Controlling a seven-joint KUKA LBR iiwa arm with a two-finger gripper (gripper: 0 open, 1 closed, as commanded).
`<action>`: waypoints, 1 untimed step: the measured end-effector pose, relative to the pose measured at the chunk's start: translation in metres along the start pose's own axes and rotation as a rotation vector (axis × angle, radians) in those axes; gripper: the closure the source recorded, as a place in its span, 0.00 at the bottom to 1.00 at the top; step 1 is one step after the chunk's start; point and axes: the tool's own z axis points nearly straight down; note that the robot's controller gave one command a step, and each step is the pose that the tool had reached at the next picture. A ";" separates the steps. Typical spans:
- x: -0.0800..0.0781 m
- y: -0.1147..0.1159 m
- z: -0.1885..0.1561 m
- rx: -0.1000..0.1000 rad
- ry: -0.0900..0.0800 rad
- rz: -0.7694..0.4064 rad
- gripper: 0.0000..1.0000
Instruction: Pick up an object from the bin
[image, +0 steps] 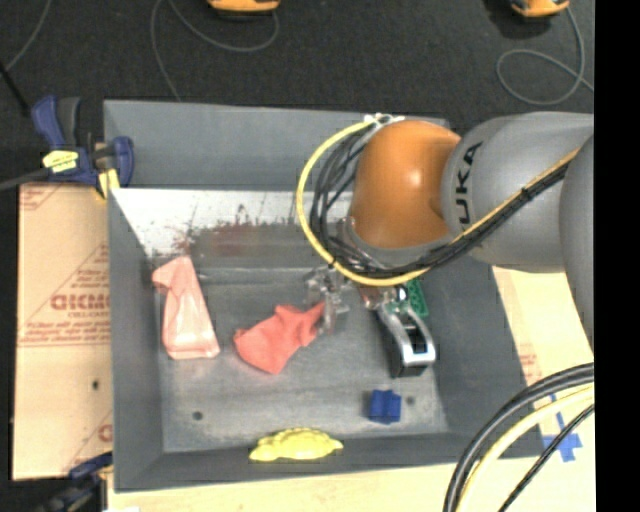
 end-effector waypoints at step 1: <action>0.000 0.000 0.000 0.000 0.000 -0.002 1.00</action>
Offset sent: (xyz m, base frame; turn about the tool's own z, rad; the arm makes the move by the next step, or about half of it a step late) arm 0.0076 0.0176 0.0294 -0.1531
